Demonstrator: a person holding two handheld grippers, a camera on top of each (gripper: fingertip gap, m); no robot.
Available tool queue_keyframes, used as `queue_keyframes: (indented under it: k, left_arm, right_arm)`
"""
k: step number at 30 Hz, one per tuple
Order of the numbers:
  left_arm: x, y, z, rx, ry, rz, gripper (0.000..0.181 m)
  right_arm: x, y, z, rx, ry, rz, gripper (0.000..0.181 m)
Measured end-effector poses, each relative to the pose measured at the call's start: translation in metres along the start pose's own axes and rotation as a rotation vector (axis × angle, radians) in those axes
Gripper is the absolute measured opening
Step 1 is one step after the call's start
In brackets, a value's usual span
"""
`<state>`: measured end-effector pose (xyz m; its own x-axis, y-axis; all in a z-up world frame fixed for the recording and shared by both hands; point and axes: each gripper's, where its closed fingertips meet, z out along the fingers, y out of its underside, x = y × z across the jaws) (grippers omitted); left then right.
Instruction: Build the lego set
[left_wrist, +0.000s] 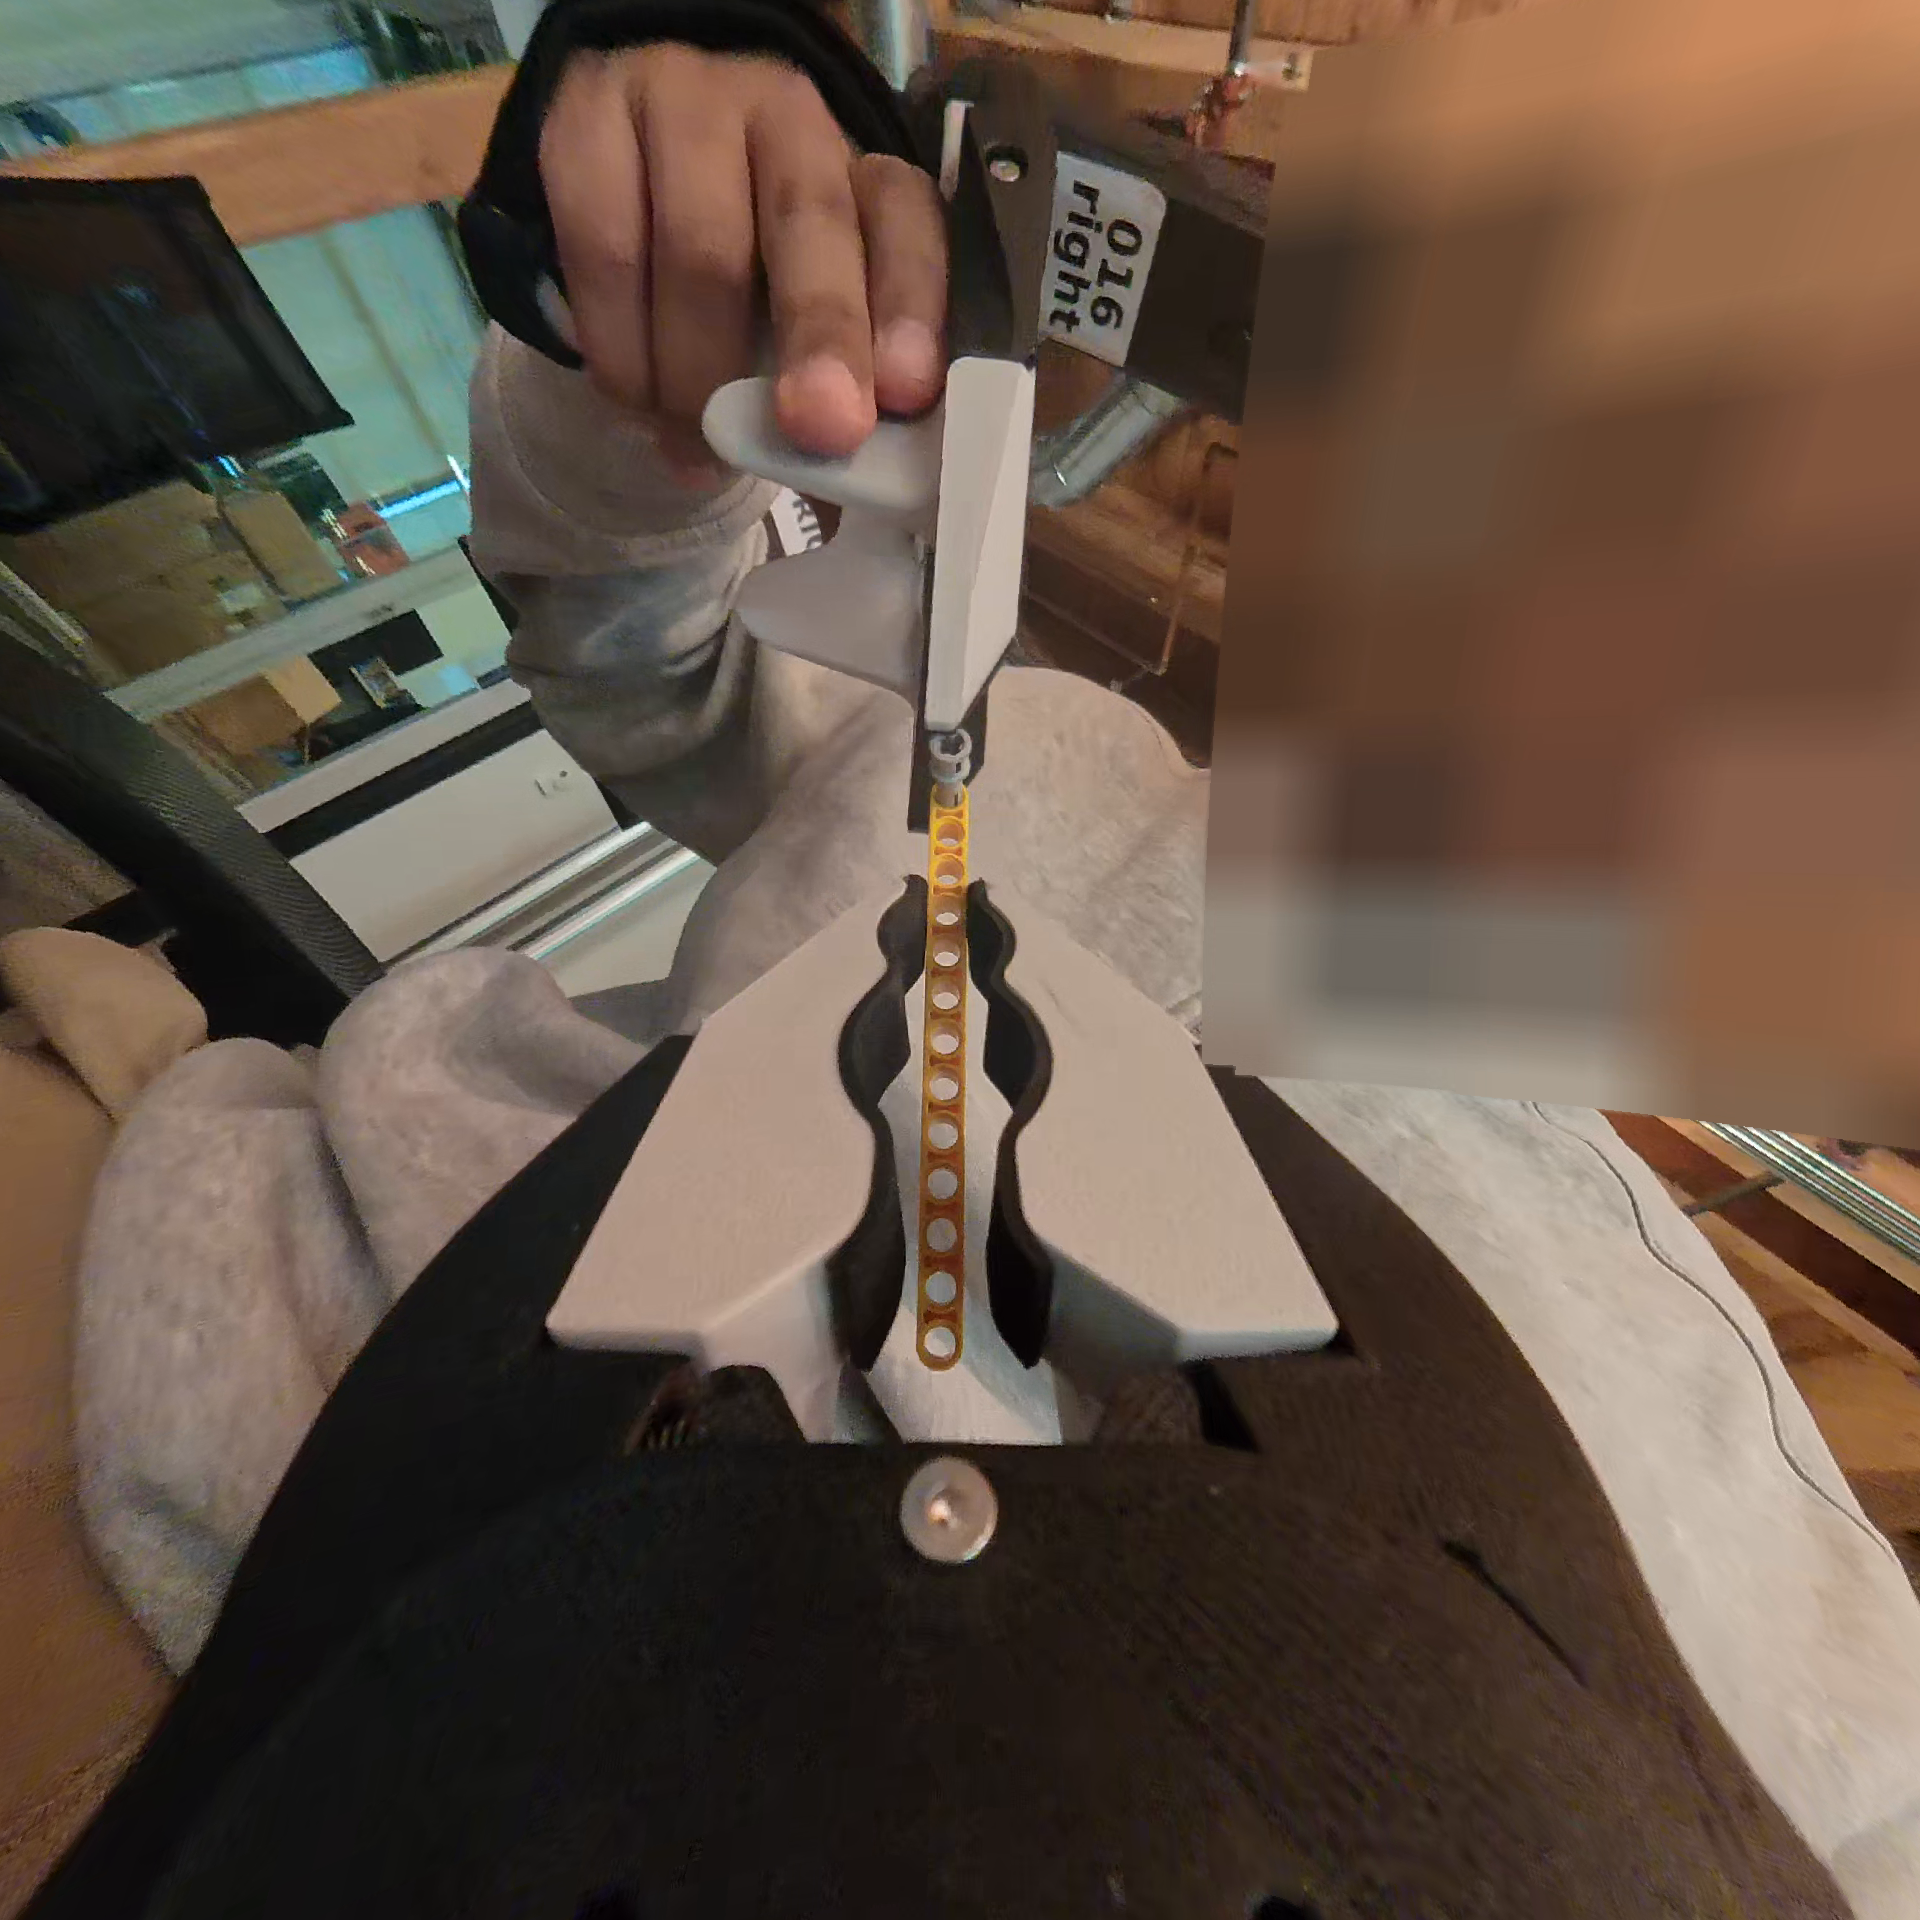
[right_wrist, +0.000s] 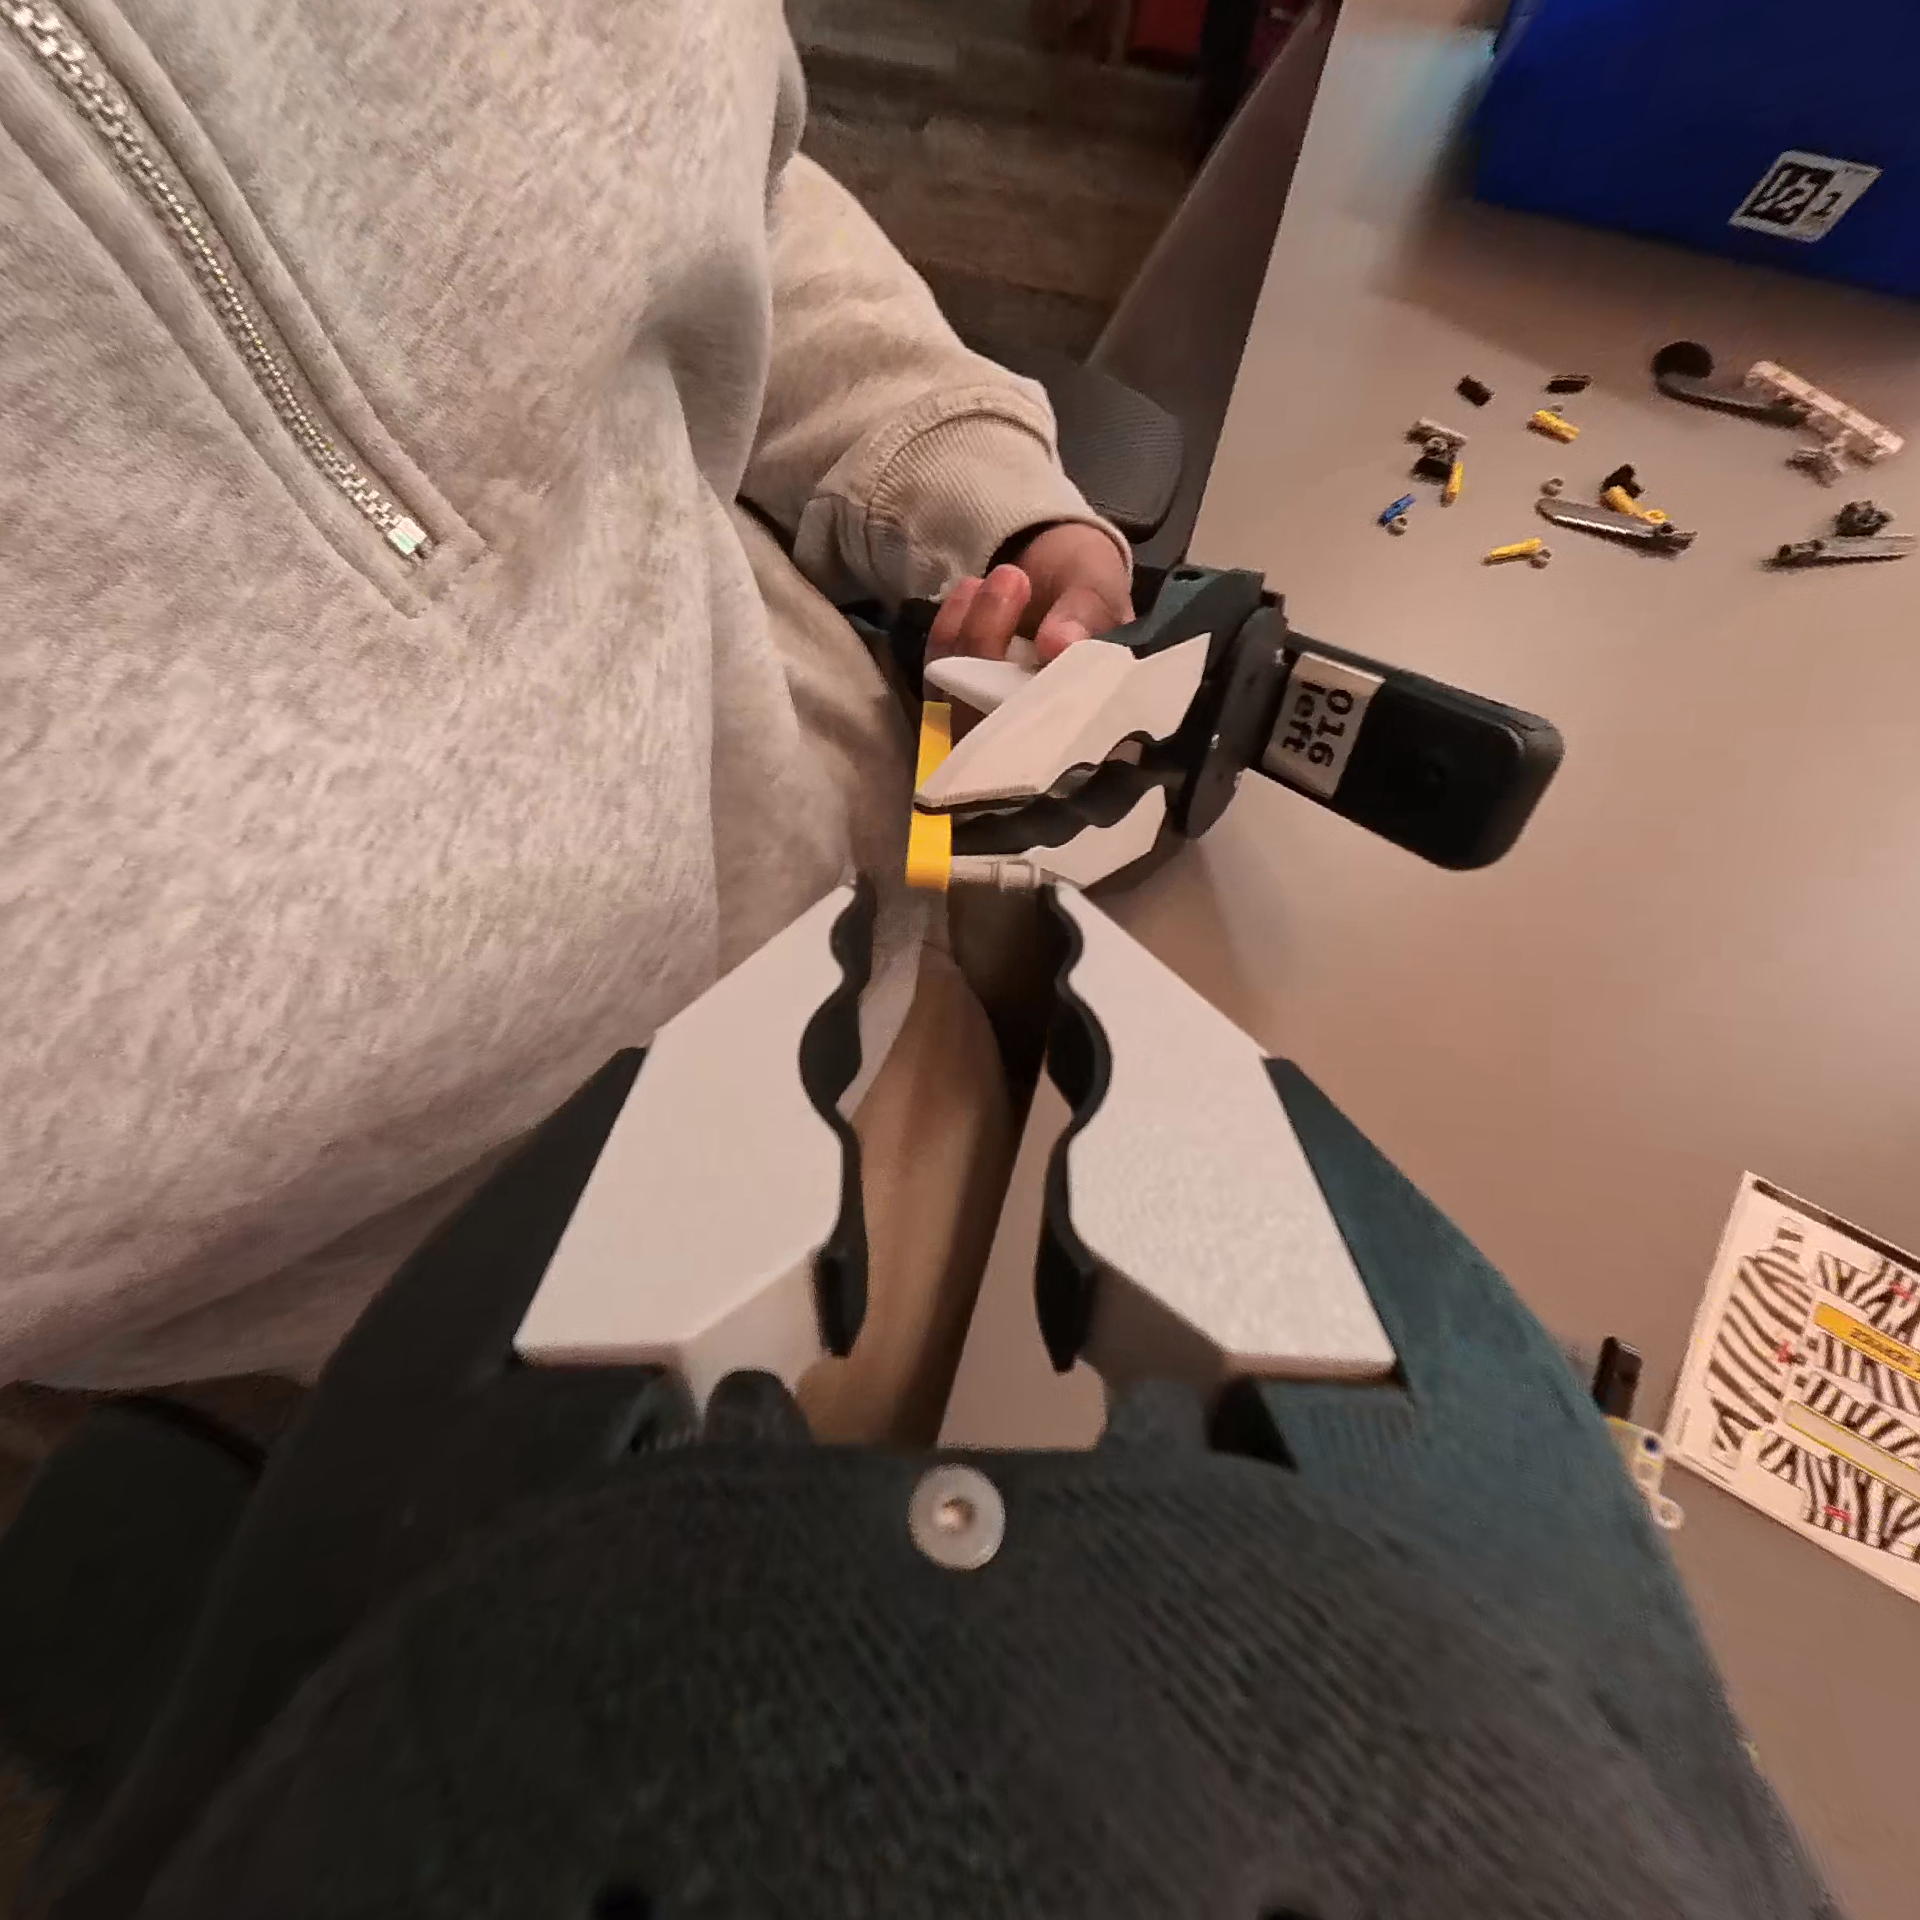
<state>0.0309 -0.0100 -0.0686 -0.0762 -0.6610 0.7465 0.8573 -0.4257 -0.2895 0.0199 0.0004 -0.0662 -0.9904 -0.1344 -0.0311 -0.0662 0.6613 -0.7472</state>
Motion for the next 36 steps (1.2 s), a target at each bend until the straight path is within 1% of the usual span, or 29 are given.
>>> queue_keyframes:
  k: [3, 13, 14, 15, 19, 20, 22, 24, 26, 29, 31, 34, 36]
  left_arm:
    - [-0.001, 0.004, 0.003, -0.018, 0.006, -0.005, 0.004]
    - [-0.004, 0.008, 0.004, -0.041, 0.02, -0.018, 0.003]
    - [-0.004, 0.006, 0.004, -0.025, 0.023, -0.02, 0.003]
    - [-0.004, 0.004, 0.004, -0.015, 0.03, -0.028, 0.002]
    - [-0.01, -0.003, -0.002, 0.028, 0.011, -0.037, 0.003]
    - [-0.008, -0.006, -0.004, 0.038, 0.018, -0.035, 0.003]
    - [-0.007, -0.007, -0.005, 0.04, 0.018, -0.03, 0.003]
    - [-0.009, -0.008, -0.005, 0.045, 0.014, -0.038, 0.003]
    - [-0.011, -0.008, -0.005, 0.049, 0.016, -0.048, 0.003]
    - [-0.012, -0.009, -0.004, 0.054, 0.015, -0.05, 0.003]
    - [-0.013, -0.011, -0.005, 0.067, 0.011, -0.051, 0.003]
    - [-0.017, -0.019, -0.008, 0.114, -0.028, -0.025, 0.003]
    - [-0.023, -0.024, -0.011, 0.147, -0.089, 0.005, 0.004]
  right_arm:
    - [-0.003, -0.001, 0.0, 0.005, 0.005, -0.008, 0.023]
    - [-0.009, 0.004, 0.002, -0.008, -0.043, 0.028, 0.02]
    - [-0.005, 0.004, 0.0, -0.003, -0.02, 0.016, 0.0]
    - [-0.004, 0.003, -0.001, 0.015, -0.016, 0.015, 0.0]
    - [0.005, 0.012, 0.0, -0.005, 0.013, 0.062, 0.0]
    - [0.008, 0.011, 0.0, 0.011, 0.023, 0.082, 0.002]
    - [0.01, 0.011, -0.001, 0.045, 0.018, 0.112, 0.025]
    - [0.008, 0.009, -0.001, 0.076, -0.001, 0.121, 0.031]
    - [0.006, 0.007, -0.001, 0.095, -0.016, 0.126, 0.033]
    - [0.004, 0.008, 0.003, 0.085, -0.034, 0.13, 0.035]
    - [0.003, 0.009, 0.006, 0.074, -0.038, 0.136, 0.03]
    - [0.009, 0.012, 0.007, 0.062, 0.007, 0.16, 0.031]
    - [0.016, 0.017, 0.007, 0.035, 0.069, 0.169, 0.033]
